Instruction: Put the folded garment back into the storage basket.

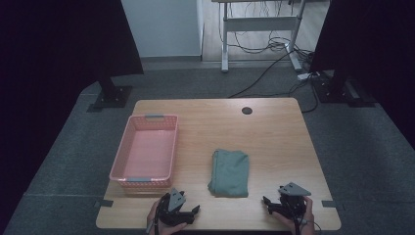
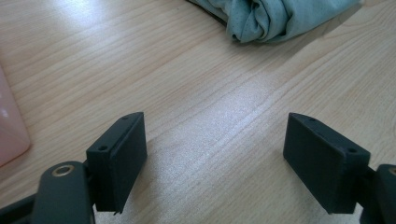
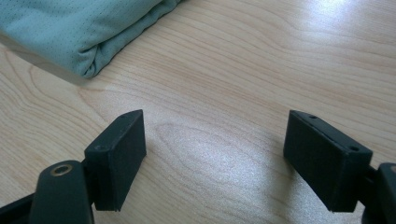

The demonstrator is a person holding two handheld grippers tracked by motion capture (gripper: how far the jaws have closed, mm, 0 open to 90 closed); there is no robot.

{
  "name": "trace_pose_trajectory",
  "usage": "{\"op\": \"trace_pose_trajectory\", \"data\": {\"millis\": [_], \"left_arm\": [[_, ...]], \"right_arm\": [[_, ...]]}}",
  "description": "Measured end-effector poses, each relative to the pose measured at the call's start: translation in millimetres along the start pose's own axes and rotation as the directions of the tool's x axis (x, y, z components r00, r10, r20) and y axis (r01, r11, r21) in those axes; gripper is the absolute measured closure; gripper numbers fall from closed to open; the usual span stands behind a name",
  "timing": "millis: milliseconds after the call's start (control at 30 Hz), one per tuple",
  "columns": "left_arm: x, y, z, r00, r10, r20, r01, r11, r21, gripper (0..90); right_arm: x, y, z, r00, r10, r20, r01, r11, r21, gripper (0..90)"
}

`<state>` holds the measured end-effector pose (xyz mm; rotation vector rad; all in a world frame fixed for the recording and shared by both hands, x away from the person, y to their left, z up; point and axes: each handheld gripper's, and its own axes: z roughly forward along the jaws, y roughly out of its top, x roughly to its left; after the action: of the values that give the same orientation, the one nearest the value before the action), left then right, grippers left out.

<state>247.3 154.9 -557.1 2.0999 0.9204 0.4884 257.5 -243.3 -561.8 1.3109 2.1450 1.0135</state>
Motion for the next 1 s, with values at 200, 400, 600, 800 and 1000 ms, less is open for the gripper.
{"op": "trace_pose_trajectory", "data": {"millis": [200, 400, 600, 800, 1000], "left_arm": [[-0.6, 0.3, 0.2, 1.0000, -0.001, 0.006, 0.001, 1.0000, -0.001, 21.9], [-0.7, 0.5, 0.7, 1.0000, -0.005, 0.008, 0.005, 1.0000, -0.004, 22.0], [-1.9, 0.9, 0.8, 1.0000, 0.001, 0.005, -0.001, 1.0000, 0.000, 22.3], [-0.5, 0.0, 0.6, 0.9998, -0.019, 0.007, 0.019, 0.9998, -0.008, 22.6], [0.6, 0.0, 0.3, 0.9994, -0.033, 0.008, 0.034, 0.9994, -0.010, 23.0]], "right_arm": [[0.0, 0.0, 0.0, 1.0000, 0.000, 0.000, 0.000, 1.000, 0.000, 20.7], [0.0, 0.0, 0.0, 1.0000, -0.001, 0.000, 0.001, 1.000, 0.000, 20.6], [0.4, -0.5, 0.0, 1.0000, 0.001, 0.002, -0.001, 1.000, -0.004, 20.5], [0.8, -0.7, 0.0, 1.0000, 0.004, 0.004, -0.004, 1.000, -0.005, 20.4], [0.8, -0.7, 0.0, 1.0000, 0.003, 0.004, -0.003, 1.000, -0.005, 20.4]]}}
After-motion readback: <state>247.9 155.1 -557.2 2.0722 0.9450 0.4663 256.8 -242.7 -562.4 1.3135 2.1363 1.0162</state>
